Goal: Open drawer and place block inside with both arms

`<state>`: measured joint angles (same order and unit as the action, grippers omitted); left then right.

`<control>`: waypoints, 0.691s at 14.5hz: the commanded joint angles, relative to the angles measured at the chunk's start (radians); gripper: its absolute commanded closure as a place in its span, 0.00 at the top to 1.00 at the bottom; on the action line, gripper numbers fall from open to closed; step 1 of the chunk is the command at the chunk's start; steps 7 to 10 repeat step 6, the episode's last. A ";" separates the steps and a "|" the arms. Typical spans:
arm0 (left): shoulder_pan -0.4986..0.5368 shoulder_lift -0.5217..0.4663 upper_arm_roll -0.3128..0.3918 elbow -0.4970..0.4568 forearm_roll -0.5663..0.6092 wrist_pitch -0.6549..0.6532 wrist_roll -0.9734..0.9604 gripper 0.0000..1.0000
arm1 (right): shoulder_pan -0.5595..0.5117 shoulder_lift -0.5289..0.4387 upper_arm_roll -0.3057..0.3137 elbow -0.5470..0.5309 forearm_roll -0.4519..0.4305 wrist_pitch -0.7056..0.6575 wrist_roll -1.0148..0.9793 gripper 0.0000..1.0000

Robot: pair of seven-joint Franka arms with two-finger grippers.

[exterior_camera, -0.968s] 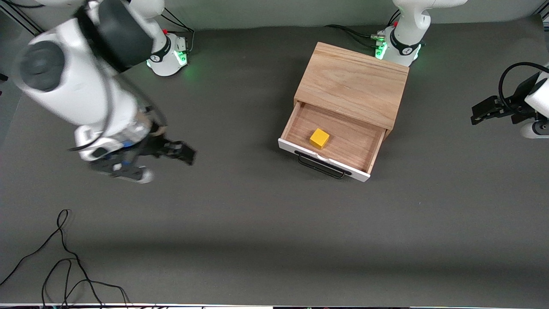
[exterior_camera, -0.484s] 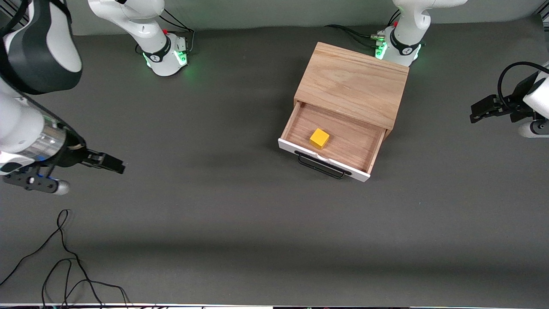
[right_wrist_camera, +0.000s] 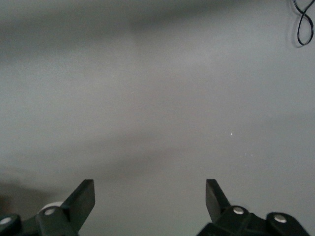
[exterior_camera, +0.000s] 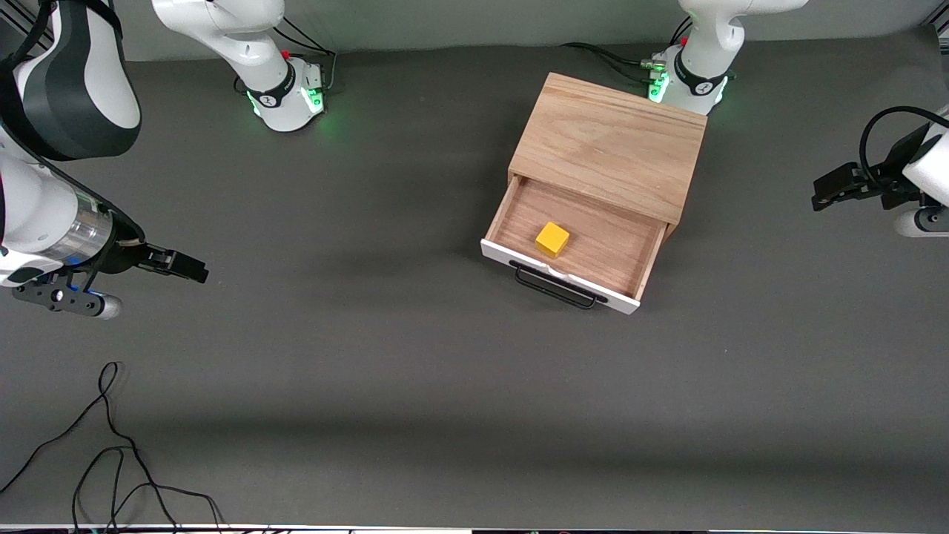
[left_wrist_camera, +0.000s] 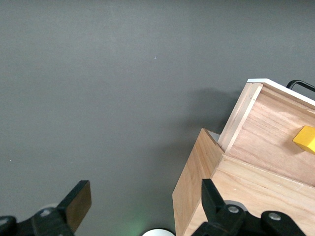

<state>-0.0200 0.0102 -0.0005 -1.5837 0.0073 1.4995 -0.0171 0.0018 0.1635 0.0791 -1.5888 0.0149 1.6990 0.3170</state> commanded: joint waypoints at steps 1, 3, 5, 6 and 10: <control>-0.018 -0.013 0.013 -0.002 0.010 -0.016 0.014 1.00 | 0.006 -0.019 -0.035 -0.017 0.025 0.024 -0.055 1.00; -0.018 -0.013 0.013 -0.002 0.010 -0.016 0.014 1.00 | 0.004 -0.019 -0.038 -0.013 0.023 0.027 -0.058 1.00; -0.018 -0.012 0.013 -0.002 0.010 -0.016 0.014 1.00 | 0.004 -0.018 -0.039 -0.011 0.014 0.027 -0.058 1.00; -0.018 -0.012 0.013 -0.002 0.010 -0.016 0.014 1.00 | 0.004 -0.018 -0.039 -0.011 0.014 0.025 -0.058 1.00; -0.018 -0.012 0.013 -0.002 0.010 -0.016 0.014 1.00 | 0.004 -0.018 -0.039 -0.011 0.014 0.025 -0.058 1.00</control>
